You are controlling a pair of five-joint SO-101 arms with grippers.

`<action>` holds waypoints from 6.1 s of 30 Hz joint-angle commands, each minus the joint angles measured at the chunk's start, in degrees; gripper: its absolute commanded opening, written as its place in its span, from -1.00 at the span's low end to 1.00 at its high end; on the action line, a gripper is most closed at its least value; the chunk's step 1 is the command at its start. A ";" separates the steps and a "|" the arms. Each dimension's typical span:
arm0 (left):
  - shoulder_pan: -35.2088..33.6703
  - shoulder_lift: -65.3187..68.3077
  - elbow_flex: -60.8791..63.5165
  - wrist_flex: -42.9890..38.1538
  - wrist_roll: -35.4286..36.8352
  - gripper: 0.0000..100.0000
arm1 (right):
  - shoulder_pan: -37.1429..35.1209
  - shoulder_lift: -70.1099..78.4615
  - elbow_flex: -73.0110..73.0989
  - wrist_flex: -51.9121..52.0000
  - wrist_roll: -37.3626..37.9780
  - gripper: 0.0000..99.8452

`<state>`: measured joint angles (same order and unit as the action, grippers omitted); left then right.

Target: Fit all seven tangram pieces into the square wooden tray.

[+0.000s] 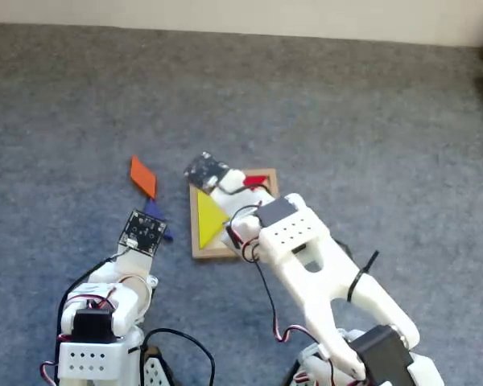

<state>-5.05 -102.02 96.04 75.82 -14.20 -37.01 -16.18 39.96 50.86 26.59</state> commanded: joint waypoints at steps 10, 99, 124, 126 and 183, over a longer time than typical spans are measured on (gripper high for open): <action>-0.57 -1.98 1.19 0.26 0.62 -0.99 | -4.00 -3.12 5.58 -7.78 8.62 -0.72; -0.57 -1.98 1.19 0.26 0.62 -0.99 | 11.12 1.36 10.86 -27.30 -3.96 -0.96; -0.57 -1.98 1.19 0.26 0.62 -0.99 | 2.59 9.27 5.85 -27.91 -3.96 -0.96; -0.57 -1.98 1.19 0.26 0.62 -0.99 | 2.59 5.76 5.93 -27.82 -3.96 -0.96; -0.57 -1.98 1.19 0.26 0.62 -0.99 | 18.24 18.59 -17.10 15.87 -67.69 -0.47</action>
<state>-5.05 -102.02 96.04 75.82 -14.20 -19.52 3.43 27.56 63.69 -40.31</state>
